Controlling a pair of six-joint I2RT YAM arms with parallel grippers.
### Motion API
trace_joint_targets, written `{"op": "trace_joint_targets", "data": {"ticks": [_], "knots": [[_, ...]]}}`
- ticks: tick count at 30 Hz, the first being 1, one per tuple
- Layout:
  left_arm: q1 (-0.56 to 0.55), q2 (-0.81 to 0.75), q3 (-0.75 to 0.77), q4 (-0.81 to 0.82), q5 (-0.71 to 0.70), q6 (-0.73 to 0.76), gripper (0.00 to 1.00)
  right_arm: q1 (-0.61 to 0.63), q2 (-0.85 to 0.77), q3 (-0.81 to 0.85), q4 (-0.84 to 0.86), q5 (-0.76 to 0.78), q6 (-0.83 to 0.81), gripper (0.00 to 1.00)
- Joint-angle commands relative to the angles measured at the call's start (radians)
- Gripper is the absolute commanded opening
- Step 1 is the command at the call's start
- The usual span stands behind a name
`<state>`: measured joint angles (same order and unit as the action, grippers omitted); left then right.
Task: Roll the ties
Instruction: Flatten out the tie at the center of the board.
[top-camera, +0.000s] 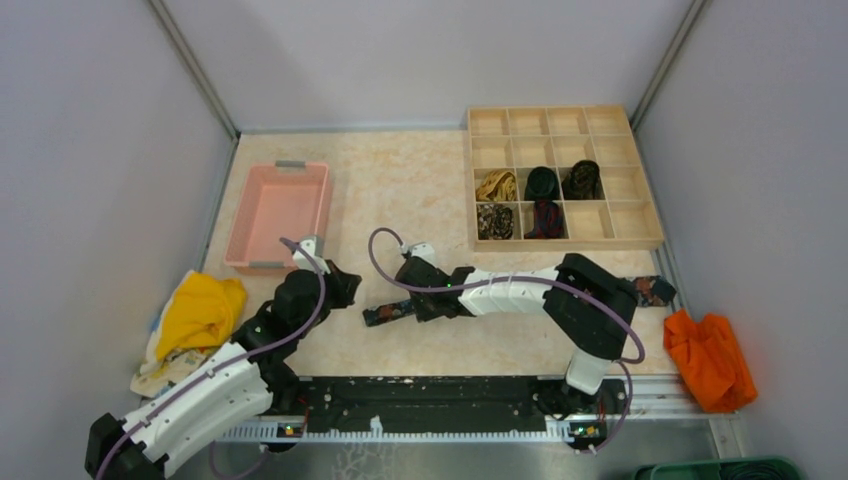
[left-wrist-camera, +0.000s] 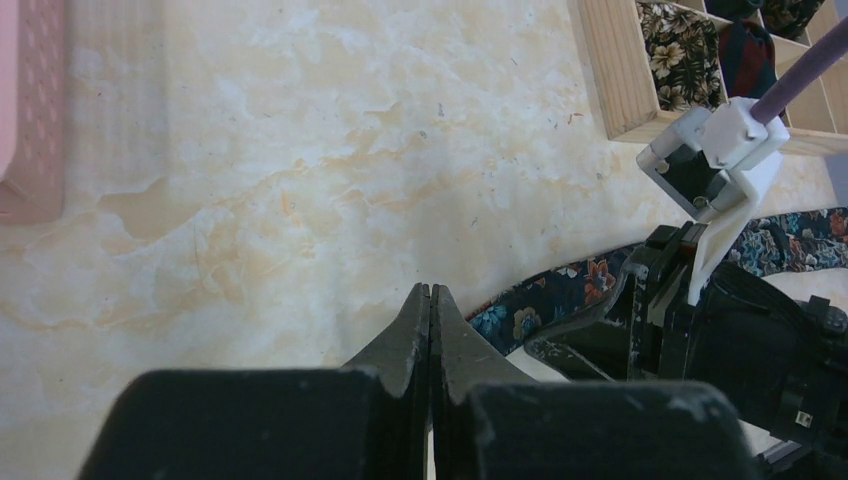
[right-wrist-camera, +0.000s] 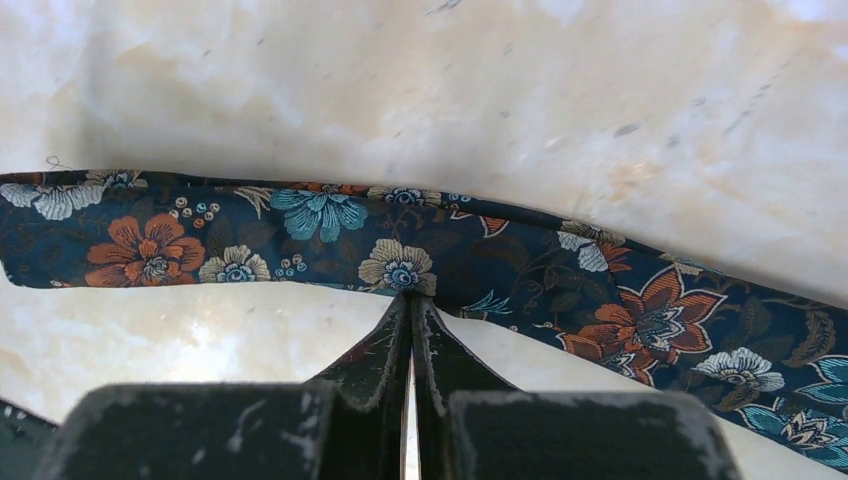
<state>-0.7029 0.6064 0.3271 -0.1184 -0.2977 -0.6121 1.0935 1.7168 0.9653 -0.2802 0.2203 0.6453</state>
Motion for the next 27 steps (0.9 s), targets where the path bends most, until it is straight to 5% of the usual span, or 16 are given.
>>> {"op": "trace_joint_targets", "data": {"ticks": [1,9,19,27], "knots": [[0.011,0.051,-0.012,0.086,0.030,0.008,0.00,-0.030,-0.043,0.043,-0.030,0.071,-0.029,0.00],[0.010,0.309,0.018,0.269,0.089,0.028,0.00,-0.031,-0.158,-0.031,-0.124,0.086,0.008,0.00],[0.014,0.686,0.096,0.398,0.146,0.012,0.00,-0.036,-0.324,-0.227,-0.303,0.159,0.255,0.00],[0.013,0.802,0.076,0.479,0.283,-0.031,0.00,-0.224,-0.361,-0.365,-0.285,0.131,0.338,0.00]]}}
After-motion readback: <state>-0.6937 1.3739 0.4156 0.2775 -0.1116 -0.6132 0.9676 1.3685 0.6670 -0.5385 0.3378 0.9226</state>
